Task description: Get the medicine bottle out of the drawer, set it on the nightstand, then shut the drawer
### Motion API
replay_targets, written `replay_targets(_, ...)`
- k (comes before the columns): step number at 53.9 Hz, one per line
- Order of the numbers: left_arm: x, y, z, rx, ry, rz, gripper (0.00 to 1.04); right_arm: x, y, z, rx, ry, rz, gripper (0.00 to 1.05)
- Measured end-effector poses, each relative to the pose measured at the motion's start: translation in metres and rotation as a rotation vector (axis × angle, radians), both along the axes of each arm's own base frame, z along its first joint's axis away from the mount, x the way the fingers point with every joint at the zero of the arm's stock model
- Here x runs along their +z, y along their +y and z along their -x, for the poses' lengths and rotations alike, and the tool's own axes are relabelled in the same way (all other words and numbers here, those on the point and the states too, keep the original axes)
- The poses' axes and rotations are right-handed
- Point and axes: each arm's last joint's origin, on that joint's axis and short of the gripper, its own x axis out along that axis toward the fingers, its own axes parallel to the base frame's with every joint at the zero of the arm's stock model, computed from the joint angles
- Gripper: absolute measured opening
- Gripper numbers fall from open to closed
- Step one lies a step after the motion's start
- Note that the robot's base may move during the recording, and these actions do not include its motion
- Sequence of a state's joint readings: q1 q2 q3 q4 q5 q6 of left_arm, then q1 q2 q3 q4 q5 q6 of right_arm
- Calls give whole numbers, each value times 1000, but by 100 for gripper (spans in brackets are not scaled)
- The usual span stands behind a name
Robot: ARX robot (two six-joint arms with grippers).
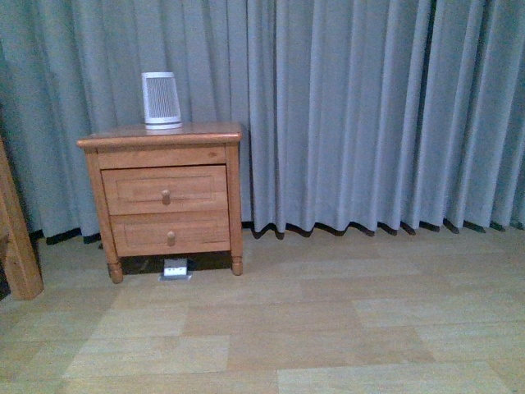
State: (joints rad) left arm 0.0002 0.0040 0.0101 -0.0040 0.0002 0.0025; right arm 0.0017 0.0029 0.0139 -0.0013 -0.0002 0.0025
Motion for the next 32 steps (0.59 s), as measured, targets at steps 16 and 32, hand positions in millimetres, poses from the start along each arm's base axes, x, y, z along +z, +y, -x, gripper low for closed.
replay_targets(16, 0, 0, 0, 0, 0, 0, 98, 0, 0, 0, 0, 0, 0, 98)
replay_targets(32, 0, 0, 0, 0, 0, 0, 98, 0, 0, 0, 0, 0, 0, 98)
